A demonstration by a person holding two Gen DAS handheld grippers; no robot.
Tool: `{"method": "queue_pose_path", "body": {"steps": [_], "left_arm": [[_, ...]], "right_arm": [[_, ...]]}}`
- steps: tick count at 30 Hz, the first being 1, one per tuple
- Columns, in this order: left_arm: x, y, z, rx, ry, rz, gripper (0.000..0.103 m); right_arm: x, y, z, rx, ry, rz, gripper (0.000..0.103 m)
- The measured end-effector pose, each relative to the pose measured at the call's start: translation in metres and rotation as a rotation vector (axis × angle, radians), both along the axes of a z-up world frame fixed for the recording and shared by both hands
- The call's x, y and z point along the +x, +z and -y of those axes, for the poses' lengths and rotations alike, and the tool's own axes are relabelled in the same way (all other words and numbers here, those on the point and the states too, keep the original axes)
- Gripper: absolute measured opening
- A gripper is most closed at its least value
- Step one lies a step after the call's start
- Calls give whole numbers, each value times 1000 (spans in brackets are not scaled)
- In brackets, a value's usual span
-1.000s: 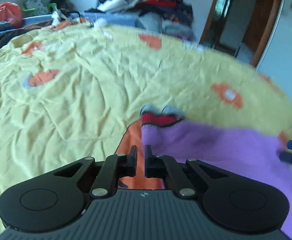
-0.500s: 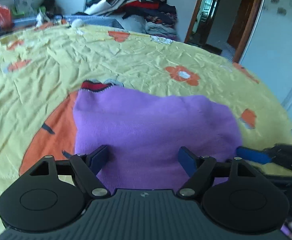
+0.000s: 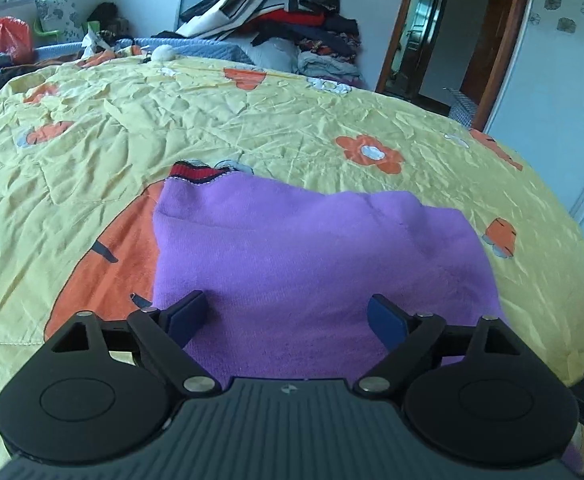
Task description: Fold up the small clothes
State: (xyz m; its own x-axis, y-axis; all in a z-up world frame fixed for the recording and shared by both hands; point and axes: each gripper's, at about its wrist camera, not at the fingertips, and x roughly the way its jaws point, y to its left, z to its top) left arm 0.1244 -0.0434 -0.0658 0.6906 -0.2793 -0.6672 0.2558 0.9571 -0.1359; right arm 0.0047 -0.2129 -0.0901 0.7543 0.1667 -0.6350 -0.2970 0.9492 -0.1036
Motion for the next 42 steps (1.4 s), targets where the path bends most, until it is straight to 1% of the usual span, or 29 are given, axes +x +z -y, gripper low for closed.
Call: {"method": "queue_pose_path", "body": {"steps": [2, 3, 5, 6, 7, 9, 12, 13, 14, 15, 16, 17, 18, 19, 20, 21, 23, 24, 26, 27, 28, 29, 30, 32, 33, 35, 37, 39, 42], "left_arm": [[-3, -1, 0, 11, 0, 15, 89], [-6, -1, 0, 13, 3, 16, 90], [-10, 2, -1, 6, 1, 14, 93], [-13, 3, -3, -2, 2, 13, 94], [-16, 3, -5, -9, 2, 13, 94], [-20, 0, -7, -7, -1, 22, 95], [-28, -4, -5, 24, -8, 43, 95], [-32, -3, -5, 34, -10, 45, 95], [-37, -1, -5, 40, -12, 44, 96], [-42, 2, -8, 40, -12, 40, 99], [-48, 5, -10, 42, -6, 34, 103], [-54, 6, -14, 42, 4, 28, 103], [-60, 7, -18, 40, 14, 19, 103], [-67, 7, -22, 40, 19, 6, 103], [-76, 5, -26, 47, 30, -6, 103], [-84, 4, -29, 53, 39, -19, 103], [-101, -2, -37, 55, 48, -55, 103], [-109, -5, -40, 58, 52, -77, 103], [-127, -11, -44, 62, 54, -89, 103], [-136, -12, -45, 70, 57, -78, 103], [-143, -11, -45, 79, 67, -73, 103], [-148, -11, -45, 78, 79, -79, 103], [-152, -10, -44, 71, 93, -91, 103], [-156, -9, -40, 75, 100, -109, 103], [-158, -9, -37, 86, 99, -112, 103], [-160, -10, -32, 114, 101, -115, 103], [-160, -11, -30, 132, 98, -116, 103], [-160, -11, -30, 129, 103, -115, 103], [-160, -12, -29, 134, 109, -113, 103]], "right_arm": [[2, 2, 12, 75, -3, -16, 31], [2, 7, 14, 80, -8, -32, 31], [-7, 19, 15, 57, -35, -16, 34], [-14, 24, 16, 59, -36, -7, 41], [-22, 27, 16, 68, -21, -6, 55], [-34, 27, 16, 75, 21, -23, 71], [-38, 8, 11, -56, 16, -80, 74], [-40, 9, 18, -26, 17, -75, 75], [-40, 11, 25, 0, 5, -106, 75], [-41, 15, 33, 18, -12, -124, 75], [-46, 22, 40, 20, -35, -122, 76], [-53, 31, 47, 16, -62, -112, 76], [-62, 39, 54, 12, -85, -111, 83], [-69, 45, 59, 8, -93, -119, 92], [-77, 51, 62, -6, -92, -131, 95], [-86, 55, 66, -29, -92, -140, 97], [-110, 63, 68, -144, -60, -190, 98], [-122, 62, 66, -242, -11, -234, 98], [-157, 55, 60, -503, 80, -263, 99], [-170, 54, 59, -589, 91, -265, 100], [-175, 56, 60, -609, 82, -252, 101], [-175, 61, 60, -584, 52, -223, 101], [-173, 65, 60, -524, 17, -189, 103], [-157, 68, 53, -318, -44, -98, 103], [-146, 63, 46, -216, -61, -74, 103], [-125, 45, 30, -96, -66, -73, 103], [-104, 25, 12, -29, -99, -79, 103], [-92, 12, -1, -28, -106, -85, 103], [-91, 2, -14, -18, -145, -88, 103]]}}
